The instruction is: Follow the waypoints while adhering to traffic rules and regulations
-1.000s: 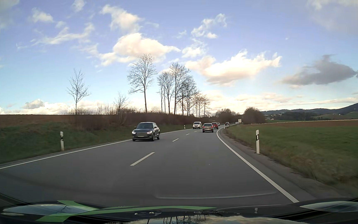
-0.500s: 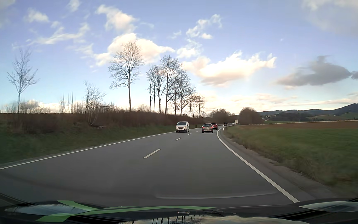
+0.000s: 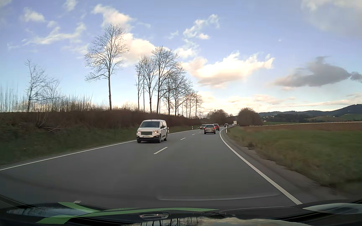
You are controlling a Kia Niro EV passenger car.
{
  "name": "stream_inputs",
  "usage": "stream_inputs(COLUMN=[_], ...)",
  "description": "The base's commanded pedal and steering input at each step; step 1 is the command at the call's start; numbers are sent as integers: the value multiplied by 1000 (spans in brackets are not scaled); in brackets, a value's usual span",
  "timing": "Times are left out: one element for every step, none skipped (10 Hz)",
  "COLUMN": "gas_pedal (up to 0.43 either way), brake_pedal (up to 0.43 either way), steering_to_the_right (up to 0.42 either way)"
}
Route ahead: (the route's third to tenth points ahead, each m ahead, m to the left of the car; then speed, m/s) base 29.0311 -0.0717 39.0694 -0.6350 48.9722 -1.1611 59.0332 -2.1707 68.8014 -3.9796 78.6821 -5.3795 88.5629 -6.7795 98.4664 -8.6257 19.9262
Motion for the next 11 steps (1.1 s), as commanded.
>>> stream_inputs(gas_pedal=[79, 79, 79, 79, 79, 79, 79, 79, 79, 79, 79], brake_pedal=[0, 0, 0, 0, 0, 0, 0, 0, 0, 0, 0], steering_to_the_right=[9, 9, 9, 9, 8, 9, 8, 9, 8, 8, 9])
